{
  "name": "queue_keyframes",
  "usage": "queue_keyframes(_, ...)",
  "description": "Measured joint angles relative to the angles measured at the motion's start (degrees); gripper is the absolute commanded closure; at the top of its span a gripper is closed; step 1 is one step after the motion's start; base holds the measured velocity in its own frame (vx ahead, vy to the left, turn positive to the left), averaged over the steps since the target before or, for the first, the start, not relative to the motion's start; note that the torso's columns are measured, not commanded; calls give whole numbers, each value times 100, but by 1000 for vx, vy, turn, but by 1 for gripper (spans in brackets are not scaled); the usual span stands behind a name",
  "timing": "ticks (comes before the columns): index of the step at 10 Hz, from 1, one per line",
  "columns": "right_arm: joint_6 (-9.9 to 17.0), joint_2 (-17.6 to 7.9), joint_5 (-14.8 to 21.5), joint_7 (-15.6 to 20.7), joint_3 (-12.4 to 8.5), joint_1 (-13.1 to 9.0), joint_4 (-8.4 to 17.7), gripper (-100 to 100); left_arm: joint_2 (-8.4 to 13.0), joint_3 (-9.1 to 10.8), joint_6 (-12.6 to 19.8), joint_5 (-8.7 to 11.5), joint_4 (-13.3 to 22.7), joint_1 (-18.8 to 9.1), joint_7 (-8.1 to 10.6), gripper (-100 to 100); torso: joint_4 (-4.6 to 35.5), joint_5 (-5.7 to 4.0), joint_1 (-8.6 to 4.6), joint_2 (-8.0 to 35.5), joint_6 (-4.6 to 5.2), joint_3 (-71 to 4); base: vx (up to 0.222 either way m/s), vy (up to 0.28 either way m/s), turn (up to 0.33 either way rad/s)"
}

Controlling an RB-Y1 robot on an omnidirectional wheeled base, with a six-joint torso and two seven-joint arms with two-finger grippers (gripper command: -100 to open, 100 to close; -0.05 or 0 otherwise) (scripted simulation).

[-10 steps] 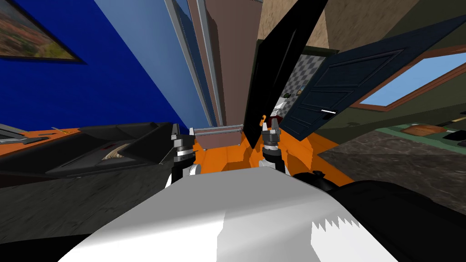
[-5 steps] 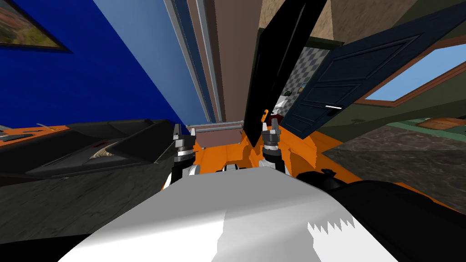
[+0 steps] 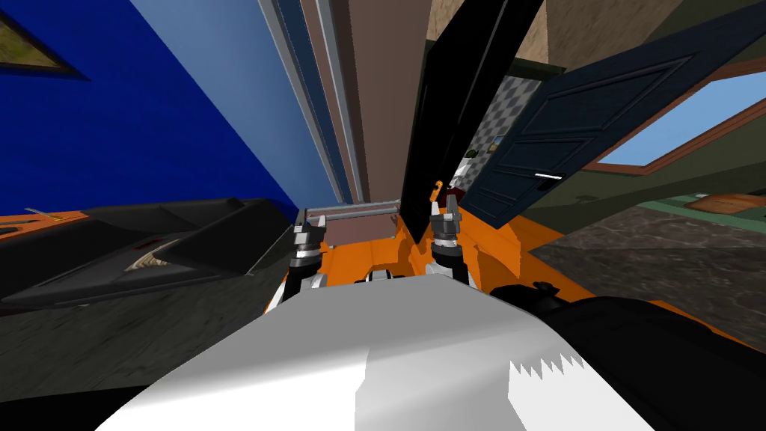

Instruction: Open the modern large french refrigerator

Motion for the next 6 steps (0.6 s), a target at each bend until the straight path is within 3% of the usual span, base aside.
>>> queue_keyframes(6,0,0,0,0,0,-1,0,0,170,-74,-484,-23,884,-201,-73,-100,6,-2,-7,20,0,13,115,3,-41)
